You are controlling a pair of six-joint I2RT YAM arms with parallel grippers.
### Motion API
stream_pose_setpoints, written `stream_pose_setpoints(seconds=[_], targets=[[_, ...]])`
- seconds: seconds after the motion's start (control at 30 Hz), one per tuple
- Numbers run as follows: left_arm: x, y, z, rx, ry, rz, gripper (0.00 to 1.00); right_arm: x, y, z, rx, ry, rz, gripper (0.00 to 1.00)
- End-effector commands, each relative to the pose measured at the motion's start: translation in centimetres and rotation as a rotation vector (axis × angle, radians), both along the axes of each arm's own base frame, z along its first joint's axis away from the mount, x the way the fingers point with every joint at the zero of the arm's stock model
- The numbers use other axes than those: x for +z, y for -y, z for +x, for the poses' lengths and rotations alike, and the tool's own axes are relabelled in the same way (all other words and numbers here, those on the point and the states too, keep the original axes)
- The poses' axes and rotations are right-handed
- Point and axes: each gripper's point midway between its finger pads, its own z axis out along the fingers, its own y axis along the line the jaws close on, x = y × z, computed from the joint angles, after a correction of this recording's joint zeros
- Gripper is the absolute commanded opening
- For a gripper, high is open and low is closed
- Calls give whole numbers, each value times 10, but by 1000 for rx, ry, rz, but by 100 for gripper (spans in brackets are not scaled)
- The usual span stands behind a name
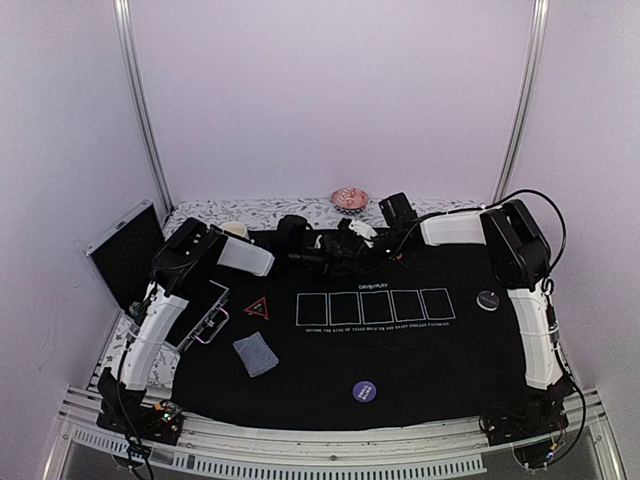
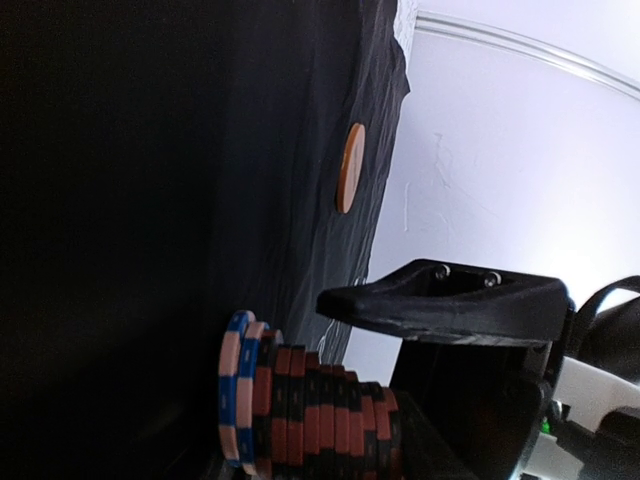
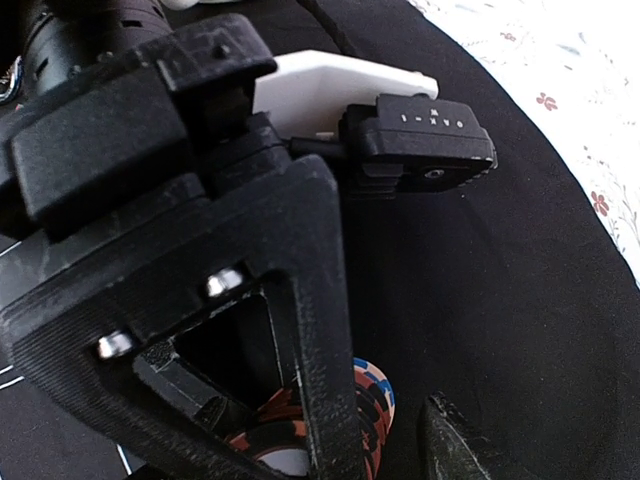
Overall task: Distribute texas hold em gaming equipment
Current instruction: Place the poker chips pile at the big blind area.
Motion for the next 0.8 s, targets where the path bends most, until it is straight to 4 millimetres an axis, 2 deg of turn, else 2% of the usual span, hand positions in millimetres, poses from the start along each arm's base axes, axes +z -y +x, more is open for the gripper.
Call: stream_pose_setpoints(seconds=[0.0, 0.13, 0.23, 0.37, 0.57, 0.7, 0.77], targets=[[-15, -6, 0, -7, -14, 3, 1, -25, 2, 8, -28, -14, -60, 64], [-17, -6, 0, -5, -21, 2, 2, -28, 1, 10, -36, -13, -72, 63], [-17, -6, -1, -6, -20, 1, 2, -28, 2, 11, -38, -12, -71, 50], [-20, -7, -2, -6, -25, 8, 5, -27, 1, 9, -32, -14, -67, 38], [-25, -9, -5, -9, -30, 21, 21, -19, -2, 10, -31, -9, -48, 24], [-26, -11, -4, -2, -30, 32, 33, -14, 1, 13, -52, -13, -43, 6], [-24, -13, -3, 7, -24, 33, 37, -12, 5, 16, -71, -23, -40, 3]])
